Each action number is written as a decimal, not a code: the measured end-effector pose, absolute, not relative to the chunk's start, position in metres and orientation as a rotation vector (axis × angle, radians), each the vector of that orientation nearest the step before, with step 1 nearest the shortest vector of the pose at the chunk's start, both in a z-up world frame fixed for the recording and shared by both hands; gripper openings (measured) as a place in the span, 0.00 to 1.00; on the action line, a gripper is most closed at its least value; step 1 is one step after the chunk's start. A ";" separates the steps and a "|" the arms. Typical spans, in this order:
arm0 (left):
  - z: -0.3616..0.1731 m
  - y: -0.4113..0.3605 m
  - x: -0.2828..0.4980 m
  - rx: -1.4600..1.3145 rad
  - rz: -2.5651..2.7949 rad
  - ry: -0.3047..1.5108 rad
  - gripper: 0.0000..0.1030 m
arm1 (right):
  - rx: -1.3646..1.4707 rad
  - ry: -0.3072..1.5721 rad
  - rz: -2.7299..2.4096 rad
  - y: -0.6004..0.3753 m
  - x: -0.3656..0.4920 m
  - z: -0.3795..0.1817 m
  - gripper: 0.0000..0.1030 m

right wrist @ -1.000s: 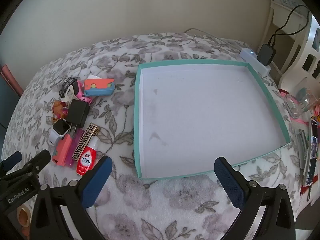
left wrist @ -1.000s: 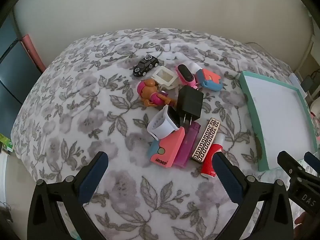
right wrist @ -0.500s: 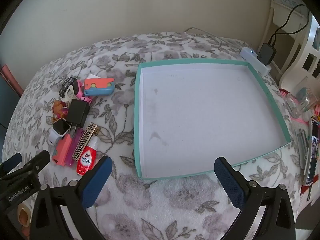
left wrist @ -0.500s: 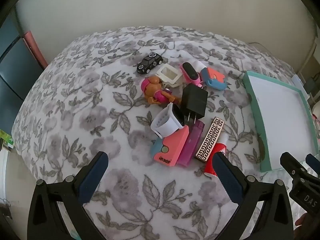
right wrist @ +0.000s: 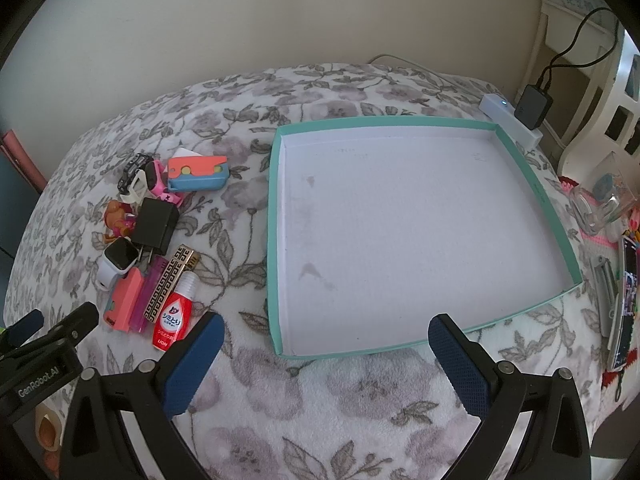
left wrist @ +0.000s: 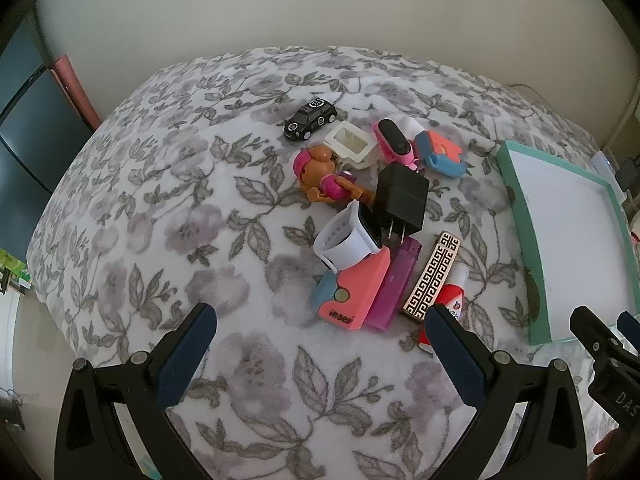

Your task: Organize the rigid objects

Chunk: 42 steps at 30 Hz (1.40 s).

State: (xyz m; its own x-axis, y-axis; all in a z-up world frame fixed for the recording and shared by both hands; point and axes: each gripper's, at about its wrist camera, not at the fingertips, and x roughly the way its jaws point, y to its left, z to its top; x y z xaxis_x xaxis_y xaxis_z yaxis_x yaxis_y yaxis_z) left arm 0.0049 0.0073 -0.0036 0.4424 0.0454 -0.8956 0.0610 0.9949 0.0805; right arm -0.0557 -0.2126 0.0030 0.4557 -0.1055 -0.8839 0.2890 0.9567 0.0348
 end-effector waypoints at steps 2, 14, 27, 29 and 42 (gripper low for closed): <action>-0.004 0.007 0.006 0.106 -0.007 1.117 1.00 | 0.190 1.072 -0.245 -0.212 -0.056 0.003 1.00; -0.006 0.010 0.006 0.107 -0.002 1.119 1.00 | 0.190 1.073 -0.244 -0.212 -0.055 0.003 1.00; -0.006 0.010 0.005 0.108 -0.002 1.119 1.00 | 0.191 1.074 -0.244 -0.212 -0.055 0.002 1.00; -0.006 0.011 0.005 0.108 -0.002 1.119 1.00 | 0.191 1.075 -0.244 -0.211 -0.055 0.002 1.00; -0.008 0.012 0.005 0.107 0.002 1.122 1.00 | 0.191 1.076 -0.243 -0.211 -0.054 0.004 1.00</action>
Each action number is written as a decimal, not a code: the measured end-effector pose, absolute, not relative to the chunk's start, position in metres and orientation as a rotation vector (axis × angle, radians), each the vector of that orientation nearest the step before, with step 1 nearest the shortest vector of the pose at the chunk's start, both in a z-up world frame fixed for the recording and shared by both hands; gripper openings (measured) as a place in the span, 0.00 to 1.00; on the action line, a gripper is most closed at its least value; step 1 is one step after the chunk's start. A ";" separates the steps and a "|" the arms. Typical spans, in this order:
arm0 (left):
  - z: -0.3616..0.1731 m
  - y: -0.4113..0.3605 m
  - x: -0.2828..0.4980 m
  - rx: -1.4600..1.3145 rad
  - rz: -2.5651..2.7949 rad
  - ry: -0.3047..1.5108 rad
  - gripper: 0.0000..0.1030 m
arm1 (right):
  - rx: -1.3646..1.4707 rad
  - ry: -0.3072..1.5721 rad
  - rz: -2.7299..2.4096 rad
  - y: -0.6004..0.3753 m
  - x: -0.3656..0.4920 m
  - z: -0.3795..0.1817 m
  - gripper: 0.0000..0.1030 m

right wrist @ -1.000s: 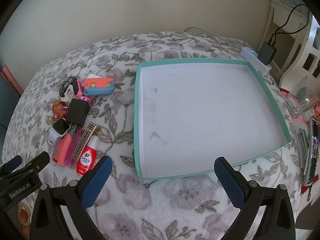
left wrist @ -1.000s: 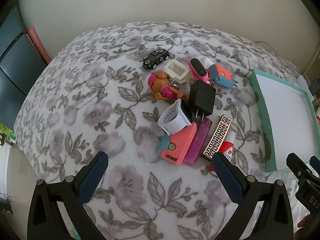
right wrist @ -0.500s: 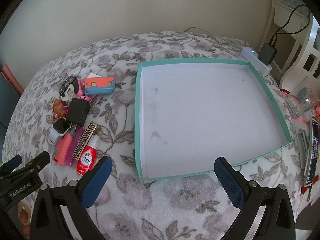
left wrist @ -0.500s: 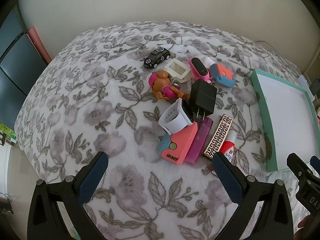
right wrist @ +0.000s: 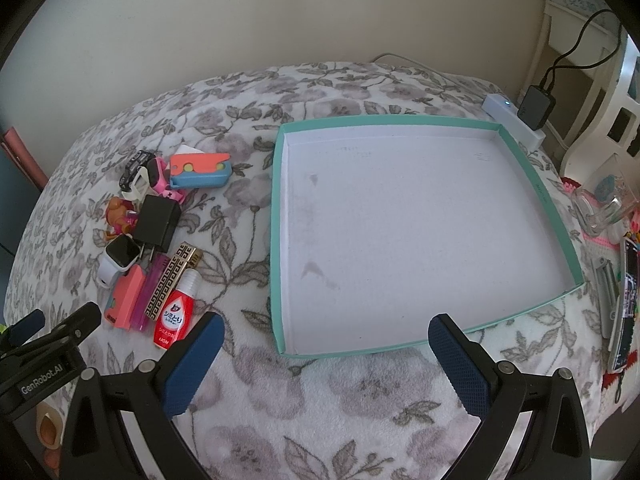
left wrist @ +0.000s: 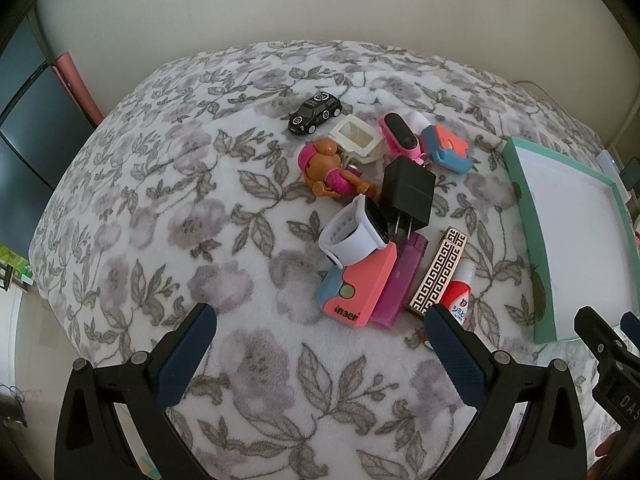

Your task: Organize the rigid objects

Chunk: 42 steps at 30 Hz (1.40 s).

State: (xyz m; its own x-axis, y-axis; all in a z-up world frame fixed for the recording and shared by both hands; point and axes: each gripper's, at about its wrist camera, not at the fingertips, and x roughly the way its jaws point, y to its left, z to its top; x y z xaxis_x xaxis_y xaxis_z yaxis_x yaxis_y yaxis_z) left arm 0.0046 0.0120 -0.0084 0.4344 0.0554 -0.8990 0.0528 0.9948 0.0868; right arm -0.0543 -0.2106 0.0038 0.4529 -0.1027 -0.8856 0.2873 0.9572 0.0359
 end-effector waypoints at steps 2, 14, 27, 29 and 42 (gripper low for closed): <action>-0.008 0.012 0.005 0.108 0.001 1.122 1.00 | 0.189 1.076 -0.242 -0.210 -0.055 -0.001 1.00; -0.009 0.012 0.005 0.107 0.001 1.122 1.00 | 0.191 1.077 -0.242 -0.214 -0.054 0.001 1.00; -0.002 0.025 0.012 0.057 -0.009 1.077 1.00 | 0.183 1.052 -0.152 -0.191 -0.044 0.003 1.00; -0.001 0.031 0.016 0.022 -0.015 1.078 1.00 | 0.187 1.040 -0.115 -0.184 -0.040 0.004 1.00; -0.029 0.053 0.033 0.003 0.034 1.171 1.00 | 0.035 1.089 0.055 -0.127 -0.016 -0.015 1.00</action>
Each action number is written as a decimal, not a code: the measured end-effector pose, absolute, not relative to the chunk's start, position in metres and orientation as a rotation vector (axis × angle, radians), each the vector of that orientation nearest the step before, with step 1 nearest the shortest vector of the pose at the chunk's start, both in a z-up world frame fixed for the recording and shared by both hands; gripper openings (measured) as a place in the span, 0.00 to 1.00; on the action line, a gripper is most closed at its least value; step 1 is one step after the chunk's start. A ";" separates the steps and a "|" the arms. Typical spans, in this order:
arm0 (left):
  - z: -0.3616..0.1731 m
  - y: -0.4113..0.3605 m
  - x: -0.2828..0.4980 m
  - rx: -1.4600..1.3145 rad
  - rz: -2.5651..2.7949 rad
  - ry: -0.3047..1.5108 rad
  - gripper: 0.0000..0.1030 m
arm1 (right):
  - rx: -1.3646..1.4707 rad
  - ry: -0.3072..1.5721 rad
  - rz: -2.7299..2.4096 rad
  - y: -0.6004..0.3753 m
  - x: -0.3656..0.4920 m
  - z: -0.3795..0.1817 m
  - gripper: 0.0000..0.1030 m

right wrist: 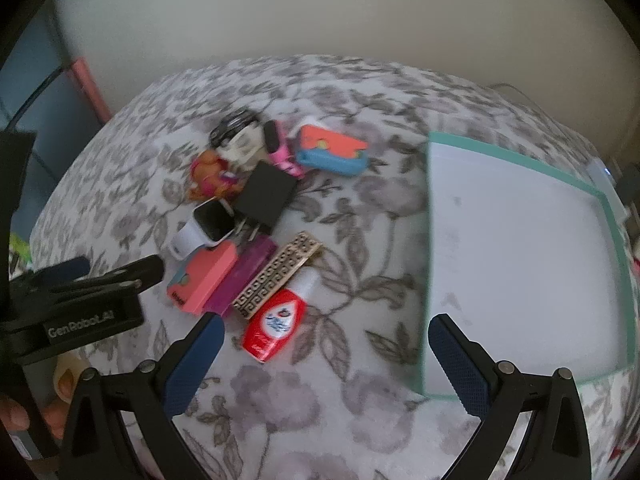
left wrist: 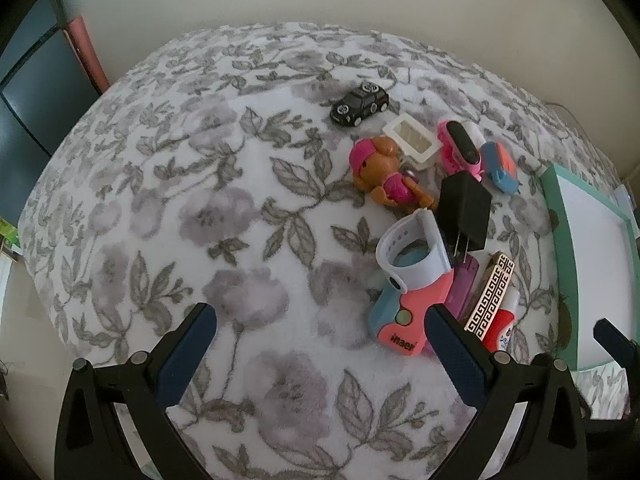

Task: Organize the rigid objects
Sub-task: 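Move right gripper toward red bottle while left gripper approaches pink-blue block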

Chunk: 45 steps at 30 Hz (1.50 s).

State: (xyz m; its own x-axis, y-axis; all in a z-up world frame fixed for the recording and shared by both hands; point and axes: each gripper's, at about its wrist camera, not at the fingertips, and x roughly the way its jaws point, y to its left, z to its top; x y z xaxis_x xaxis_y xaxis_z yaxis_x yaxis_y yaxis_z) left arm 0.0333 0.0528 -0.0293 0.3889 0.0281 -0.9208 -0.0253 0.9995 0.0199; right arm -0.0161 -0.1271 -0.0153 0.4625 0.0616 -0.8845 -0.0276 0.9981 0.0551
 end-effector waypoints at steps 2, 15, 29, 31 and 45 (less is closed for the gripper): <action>-0.033 0.053 0.035 0.001 0.022 1.182 1.00 | 0.012 1.108 0.077 -0.120 -0.013 -0.022 1.00; -0.052 0.040 0.050 -0.013 -0.070 1.235 1.00 | 0.032 1.199 0.111 -0.111 0.001 -0.056 0.99; -0.064 0.013 0.068 0.025 -0.139 1.245 0.80 | 0.064 1.206 0.087 -0.112 0.010 -0.063 0.84; -0.064 0.010 0.068 0.025 -0.159 1.244 0.72 | 0.070 1.202 0.089 -0.112 0.011 -0.062 0.78; -0.059 0.023 0.051 -0.005 -0.194 1.238 0.51 | 0.127 1.202 0.085 -0.124 0.002 -0.060 0.47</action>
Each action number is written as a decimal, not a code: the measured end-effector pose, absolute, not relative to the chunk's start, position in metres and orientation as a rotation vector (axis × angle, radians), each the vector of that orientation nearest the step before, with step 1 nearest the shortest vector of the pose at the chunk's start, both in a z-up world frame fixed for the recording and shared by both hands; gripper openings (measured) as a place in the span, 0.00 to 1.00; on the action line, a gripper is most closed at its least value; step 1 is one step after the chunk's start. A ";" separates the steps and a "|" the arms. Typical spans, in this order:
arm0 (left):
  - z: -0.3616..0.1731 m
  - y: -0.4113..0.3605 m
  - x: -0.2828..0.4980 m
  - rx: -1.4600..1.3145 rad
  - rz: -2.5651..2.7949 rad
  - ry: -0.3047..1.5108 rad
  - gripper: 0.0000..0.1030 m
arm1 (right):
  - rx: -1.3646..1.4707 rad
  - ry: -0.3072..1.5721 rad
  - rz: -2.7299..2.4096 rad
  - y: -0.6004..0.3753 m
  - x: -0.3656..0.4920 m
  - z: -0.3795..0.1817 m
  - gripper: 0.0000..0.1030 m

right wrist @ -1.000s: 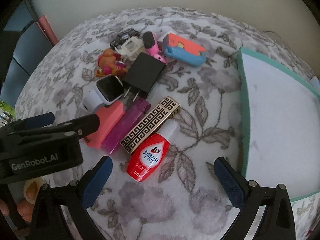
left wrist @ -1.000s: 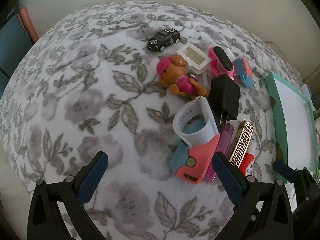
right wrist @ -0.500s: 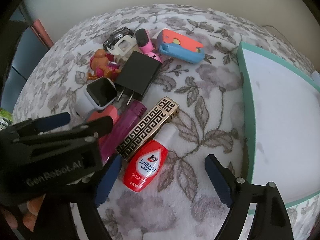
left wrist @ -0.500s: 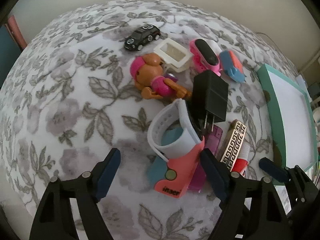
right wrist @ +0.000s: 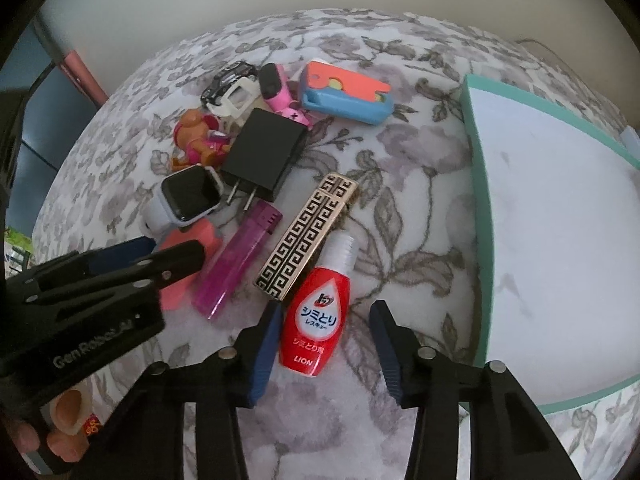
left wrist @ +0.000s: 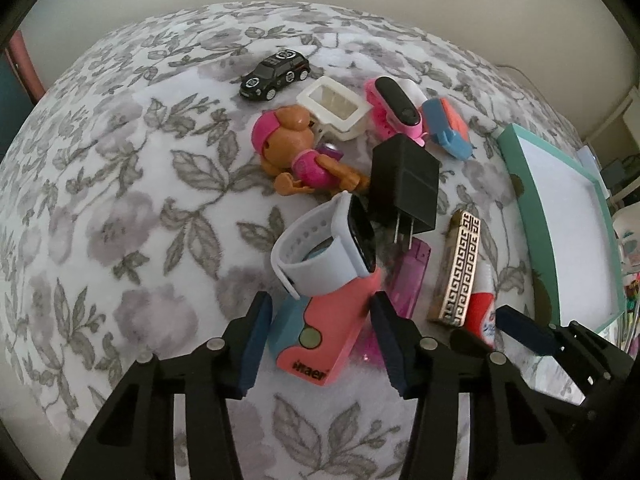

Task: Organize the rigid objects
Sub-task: 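Move right gripper toward red bottle while left gripper approaches pink-blue block, then close right gripper on red bottle while left gripper closes on pink-blue block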

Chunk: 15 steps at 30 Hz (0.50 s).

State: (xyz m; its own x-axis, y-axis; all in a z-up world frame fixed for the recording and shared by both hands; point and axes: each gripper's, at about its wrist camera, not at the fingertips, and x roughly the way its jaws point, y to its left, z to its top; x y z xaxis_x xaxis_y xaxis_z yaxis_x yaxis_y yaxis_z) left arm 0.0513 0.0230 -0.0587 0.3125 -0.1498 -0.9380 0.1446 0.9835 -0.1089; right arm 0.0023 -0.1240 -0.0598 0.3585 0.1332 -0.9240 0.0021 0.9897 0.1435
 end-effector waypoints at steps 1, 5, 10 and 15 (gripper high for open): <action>-0.059 0.024 0.050 -0.008 -0.196 1.238 0.51 | 0.138 1.204 0.082 -0.126 0.002 -0.060 0.47; -0.059 0.032 0.046 -0.030 -0.197 1.248 0.51 | 0.156 1.204 0.077 -0.131 0.001 -0.060 0.44; -0.059 0.031 0.041 -0.005 -0.201 1.243 0.51 | 0.100 1.202 0.061 -0.126 0.003 -0.060 0.45; -0.067 0.023 0.043 0.042 -0.187 1.269 0.52 | 0.043 1.198 0.049 -0.119 0.005 -0.062 0.45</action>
